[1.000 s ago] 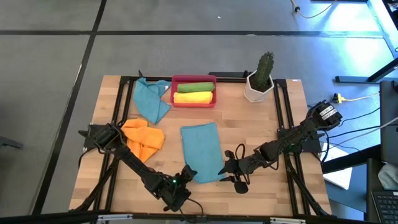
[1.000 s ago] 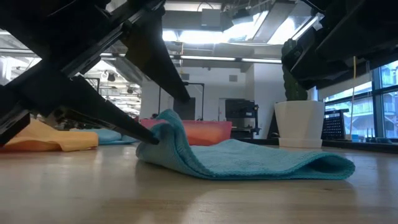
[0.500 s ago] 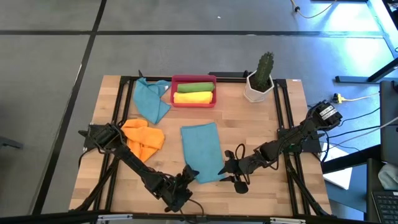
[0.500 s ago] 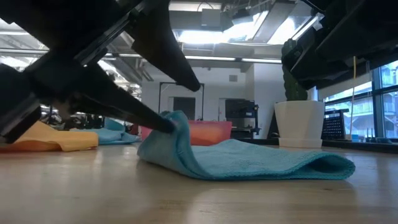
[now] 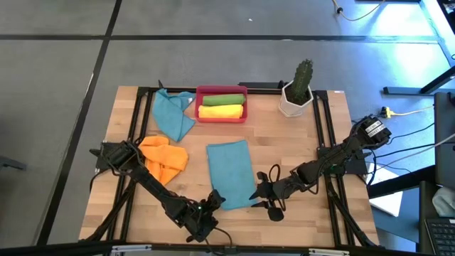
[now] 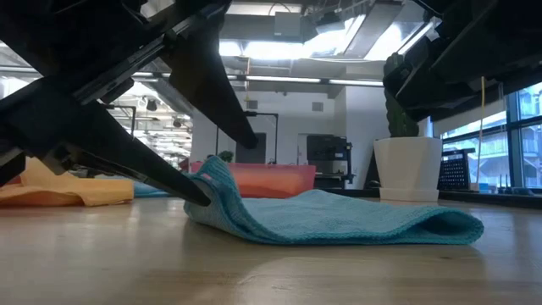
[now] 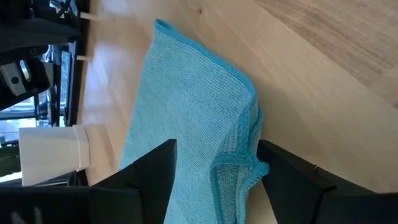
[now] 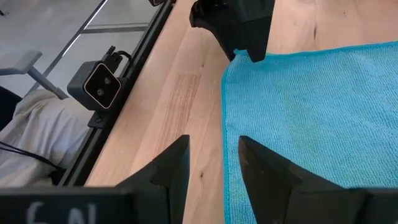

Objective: Roll microfiber towels into tight, uniform cylinder then place into a basket
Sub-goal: Roll the bottom blue towel

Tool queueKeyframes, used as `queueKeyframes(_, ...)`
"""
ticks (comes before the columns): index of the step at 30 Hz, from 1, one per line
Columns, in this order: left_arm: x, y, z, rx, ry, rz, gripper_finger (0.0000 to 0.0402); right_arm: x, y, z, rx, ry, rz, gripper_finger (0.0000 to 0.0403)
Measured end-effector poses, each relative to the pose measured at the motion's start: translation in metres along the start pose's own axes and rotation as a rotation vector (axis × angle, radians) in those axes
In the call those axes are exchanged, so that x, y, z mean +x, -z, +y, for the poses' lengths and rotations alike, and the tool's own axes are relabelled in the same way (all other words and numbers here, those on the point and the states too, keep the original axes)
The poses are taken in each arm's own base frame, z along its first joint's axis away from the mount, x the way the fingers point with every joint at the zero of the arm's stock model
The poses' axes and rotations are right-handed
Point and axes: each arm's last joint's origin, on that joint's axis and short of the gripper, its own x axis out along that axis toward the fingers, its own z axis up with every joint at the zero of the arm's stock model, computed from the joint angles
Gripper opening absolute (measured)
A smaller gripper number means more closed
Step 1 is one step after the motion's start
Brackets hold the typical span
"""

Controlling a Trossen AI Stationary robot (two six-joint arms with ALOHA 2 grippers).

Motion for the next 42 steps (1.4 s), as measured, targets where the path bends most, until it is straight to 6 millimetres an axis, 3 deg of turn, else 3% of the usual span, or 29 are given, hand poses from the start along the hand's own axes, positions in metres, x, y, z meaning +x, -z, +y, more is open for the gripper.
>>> queueKeyframes(13, 0.000, 0.003, -0.002, 0.027, 0.039, 0.013, 0.0079, 0.000, 0.004, -0.001, -0.123, 0.010, 0.047, 0.0139)
queueKeyframes(19, 0.000, 0.003, -0.002, 0.024, 0.039, 0.014, 0.0010, -0.002, 0.019, 0.001, -0.310, 0.008, 0.188, 0.0139)
queueKeyframes(30, 0.001, 0.004, -0.002, -0.072, 0.023, 0.027, 0.0001, -0.007, 0.032, 0.010, -0.591, 0.102, 0.257, 0.0147)
queueKeyframes(42, 0.004, 0.009, 0.000, -0.134, 0.045, 0.061, 0.0000, 0.002, 0.041, 0.010, -0.698, 0.146, 0.281, 0.0230)
